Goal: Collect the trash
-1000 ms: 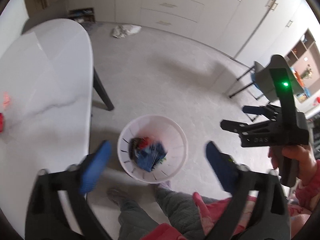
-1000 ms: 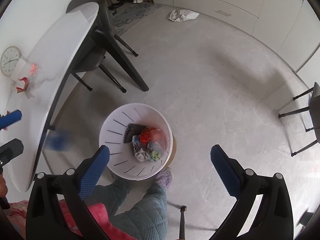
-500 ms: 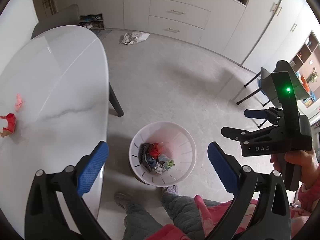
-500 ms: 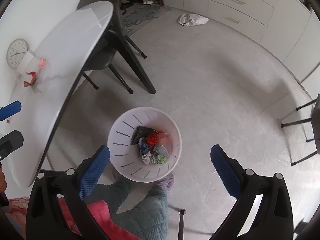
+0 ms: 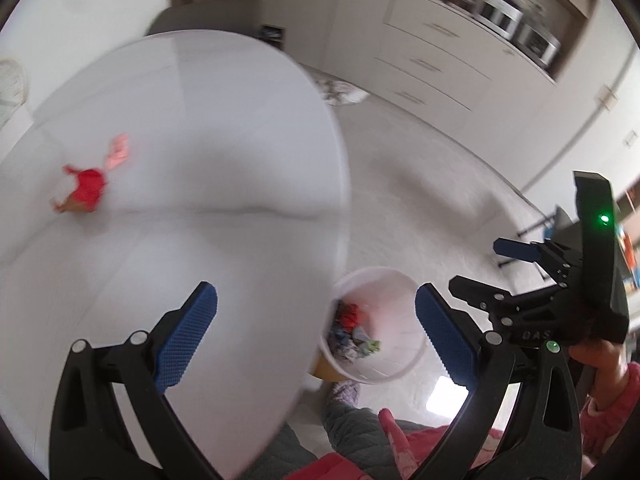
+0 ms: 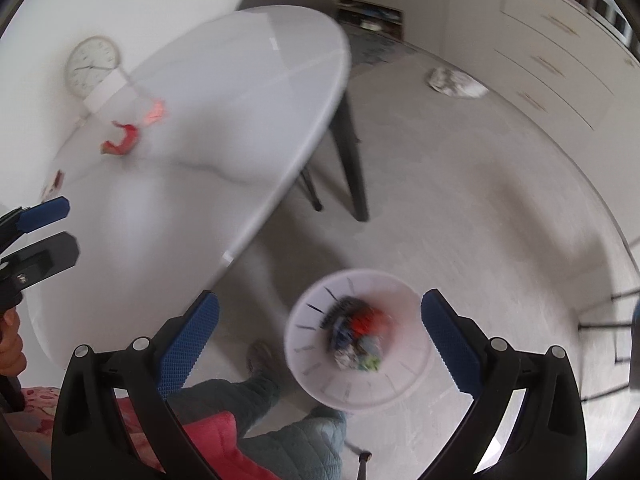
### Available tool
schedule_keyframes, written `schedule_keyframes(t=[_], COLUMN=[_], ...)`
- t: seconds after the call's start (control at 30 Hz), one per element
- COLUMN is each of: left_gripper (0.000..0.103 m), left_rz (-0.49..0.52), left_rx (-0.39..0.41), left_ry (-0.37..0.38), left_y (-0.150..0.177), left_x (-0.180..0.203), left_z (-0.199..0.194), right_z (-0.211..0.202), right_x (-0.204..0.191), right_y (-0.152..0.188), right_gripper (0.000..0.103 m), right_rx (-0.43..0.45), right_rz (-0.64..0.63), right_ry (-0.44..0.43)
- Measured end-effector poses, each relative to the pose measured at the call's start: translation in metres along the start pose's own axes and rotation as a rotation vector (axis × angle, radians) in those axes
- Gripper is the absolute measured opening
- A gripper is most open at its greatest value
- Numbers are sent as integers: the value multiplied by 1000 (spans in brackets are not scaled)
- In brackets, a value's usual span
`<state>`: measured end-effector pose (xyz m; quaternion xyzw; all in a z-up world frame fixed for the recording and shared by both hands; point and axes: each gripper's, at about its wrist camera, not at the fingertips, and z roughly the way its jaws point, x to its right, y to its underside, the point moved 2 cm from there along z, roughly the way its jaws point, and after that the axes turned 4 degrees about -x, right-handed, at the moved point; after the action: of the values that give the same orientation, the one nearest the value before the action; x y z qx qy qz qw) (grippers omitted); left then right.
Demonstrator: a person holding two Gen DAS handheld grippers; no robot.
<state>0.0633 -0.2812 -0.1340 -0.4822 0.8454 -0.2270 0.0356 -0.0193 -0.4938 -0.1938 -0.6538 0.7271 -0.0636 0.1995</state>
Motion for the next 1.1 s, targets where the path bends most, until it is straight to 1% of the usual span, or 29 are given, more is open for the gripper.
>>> schedule_keyframes(t=[0.17,0.3,0.37,0.4,0.53,0.63,0.73,0.77,0.83,0.93,1.0,1.1], left_gripper=[95,95,95,95,95,95,95,95,95,95,95,95], left_rz=[-140,-319,-397,-459,-628,-772,-927,-963,-1062,-1165,-1234,-1298], left_rx=[17,6,-2,-6,-9,-24,-38,-37,-31,-40,-54,-75], left_ry=[-44,-102,-117,-124,-139,-119,-112,-114,-148,-185,-195,-191], left_y=[-9,-20,-27,-33,-51,-65,-79,-80,-84,-84,-82,-78], left_x=[-58,-124,-153,-172,-221,-254,-282,-289,-305,-319,-325,-329], left_z=[-4,-1,2,5,19,37,59,63,74,87,95,105], right_z=[13,28,36,38,53,63,73,77,85,97,106,118], right_x=[-51,-91,-109,-117,-147,-165,-177,-180,-186,-190,-192,-193], right_y=[-33,-63,-79,-85,-116,-139,-162,-172,-186,-208,-222,-237], right_gripper=[100,100,100,100,100,100,100,100,100,100,100,100], right_rx=[11,16,19,21,31,41,50,54,59,61,62,55], right_rz=[-85,-147,-177,-189,-229,-251,-270,-275,-278,-275,-273,-278], right_ry=[-32,-62,-75,-79,-104,-121,-139,-148,-162,-191,-205,-215])
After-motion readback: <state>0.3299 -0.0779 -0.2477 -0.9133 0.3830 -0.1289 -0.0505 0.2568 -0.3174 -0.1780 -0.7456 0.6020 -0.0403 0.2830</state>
